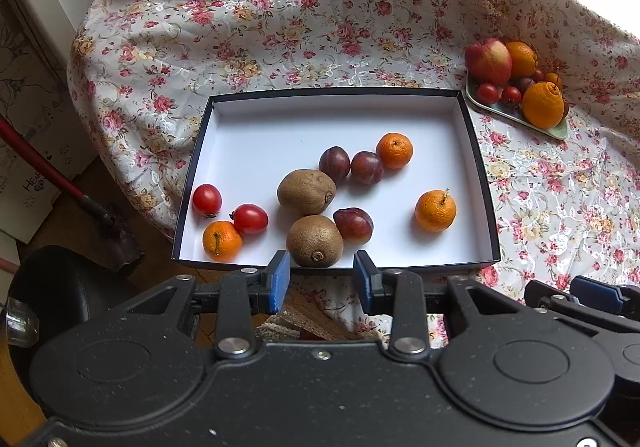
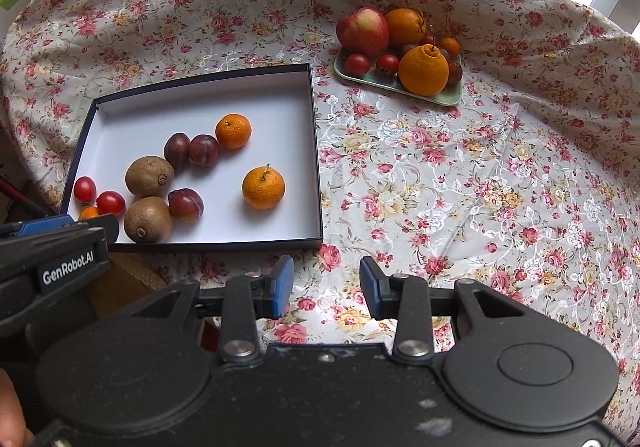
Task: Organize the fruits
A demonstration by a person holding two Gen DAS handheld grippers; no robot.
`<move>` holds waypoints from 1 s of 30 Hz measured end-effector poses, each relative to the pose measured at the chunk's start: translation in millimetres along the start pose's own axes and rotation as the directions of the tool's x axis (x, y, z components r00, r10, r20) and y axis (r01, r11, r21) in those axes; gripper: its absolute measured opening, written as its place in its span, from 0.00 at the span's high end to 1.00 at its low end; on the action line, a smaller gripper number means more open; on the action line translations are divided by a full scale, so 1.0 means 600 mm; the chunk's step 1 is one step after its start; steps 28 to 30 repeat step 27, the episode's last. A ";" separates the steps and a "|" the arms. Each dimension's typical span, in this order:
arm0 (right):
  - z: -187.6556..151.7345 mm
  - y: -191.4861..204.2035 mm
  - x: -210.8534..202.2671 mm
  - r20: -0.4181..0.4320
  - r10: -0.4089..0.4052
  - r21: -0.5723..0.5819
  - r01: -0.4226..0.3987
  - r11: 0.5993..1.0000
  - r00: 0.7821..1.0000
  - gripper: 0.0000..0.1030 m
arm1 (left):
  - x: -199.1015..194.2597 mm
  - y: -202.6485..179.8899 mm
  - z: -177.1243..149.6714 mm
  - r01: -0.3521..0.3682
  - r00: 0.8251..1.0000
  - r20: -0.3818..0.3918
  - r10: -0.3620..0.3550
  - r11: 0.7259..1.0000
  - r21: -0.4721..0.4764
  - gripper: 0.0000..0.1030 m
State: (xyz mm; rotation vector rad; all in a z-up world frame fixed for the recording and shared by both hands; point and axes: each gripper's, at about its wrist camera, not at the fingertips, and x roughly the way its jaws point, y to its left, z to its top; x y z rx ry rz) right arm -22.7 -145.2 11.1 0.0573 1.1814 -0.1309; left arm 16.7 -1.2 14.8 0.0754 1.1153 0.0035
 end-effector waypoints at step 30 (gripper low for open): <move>0.003 -0.007 0.014 -0.045 0.028 0.015 -0.028 1.000 0.999 0.62 | 0.020 -0.019 -0.009 0.034 0.998 -0.053 -0.032 0.999 0.034 0.57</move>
